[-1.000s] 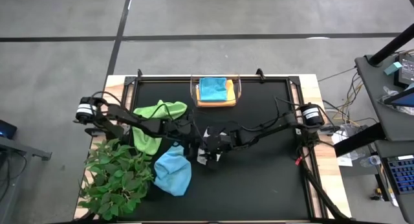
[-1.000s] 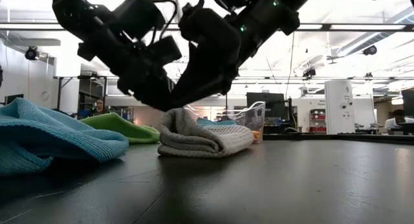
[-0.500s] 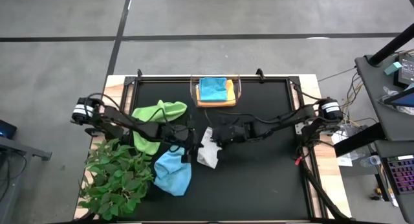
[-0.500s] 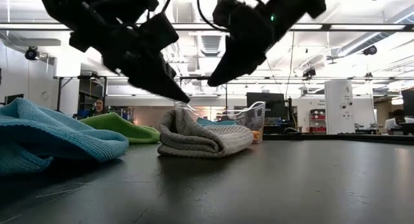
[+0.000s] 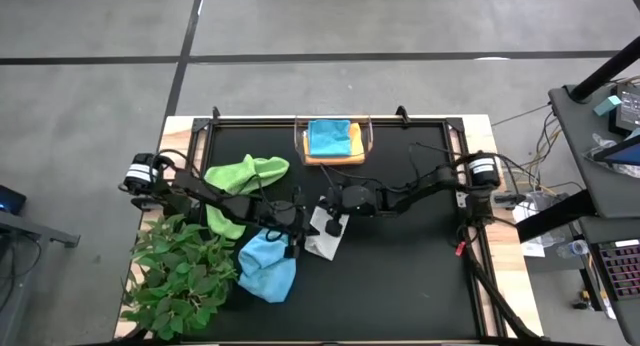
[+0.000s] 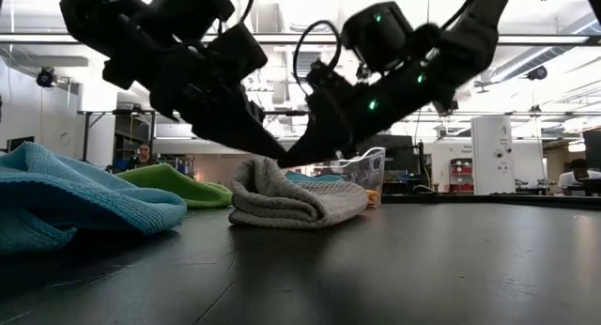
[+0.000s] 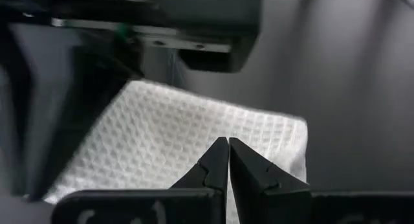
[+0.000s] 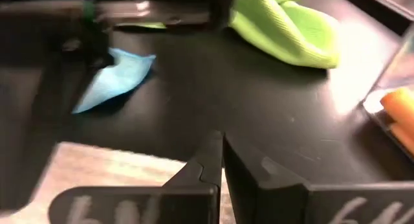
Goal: Fold microfiber towels
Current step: Fold the gray microfiber cloth, then put the gray microfiber cloth into the transparent bin
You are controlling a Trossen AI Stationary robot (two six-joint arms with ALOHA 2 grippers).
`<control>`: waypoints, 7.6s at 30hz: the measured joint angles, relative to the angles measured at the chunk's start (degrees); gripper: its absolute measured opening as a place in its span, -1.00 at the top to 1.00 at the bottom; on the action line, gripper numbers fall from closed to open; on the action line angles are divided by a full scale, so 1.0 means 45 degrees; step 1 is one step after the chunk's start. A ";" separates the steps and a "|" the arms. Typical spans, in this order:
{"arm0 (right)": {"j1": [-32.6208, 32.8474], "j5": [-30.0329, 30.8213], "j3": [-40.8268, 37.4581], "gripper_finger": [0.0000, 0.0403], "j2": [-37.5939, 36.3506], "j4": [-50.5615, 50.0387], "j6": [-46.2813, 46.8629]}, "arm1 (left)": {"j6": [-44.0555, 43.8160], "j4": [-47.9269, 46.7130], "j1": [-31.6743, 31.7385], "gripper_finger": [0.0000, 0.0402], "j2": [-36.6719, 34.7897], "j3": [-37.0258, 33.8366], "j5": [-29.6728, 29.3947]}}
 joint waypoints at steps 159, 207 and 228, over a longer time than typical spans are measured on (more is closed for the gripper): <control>-0.0597 -0.0443 -0.3387 0.96 -1.2179 -0.7939 -0.1890 | -0.9959 -0.6053 0.2264 0.58 0.3926 0.5303 0.1333; -0.0622 -0.0436 -0.3395 0.96 -1.2194 -0.7760 -0.1900 | -0.1339 -1.1306 0.4859 0.99 0.0851 0.9850 0.0867; -0.1063 -0.0425 -0.3395 0.96 -1.2194 -0.7960 -0.1887 | 0.3471 -1.1607 0.9820 1.00 0.2130 1.2409 0.5195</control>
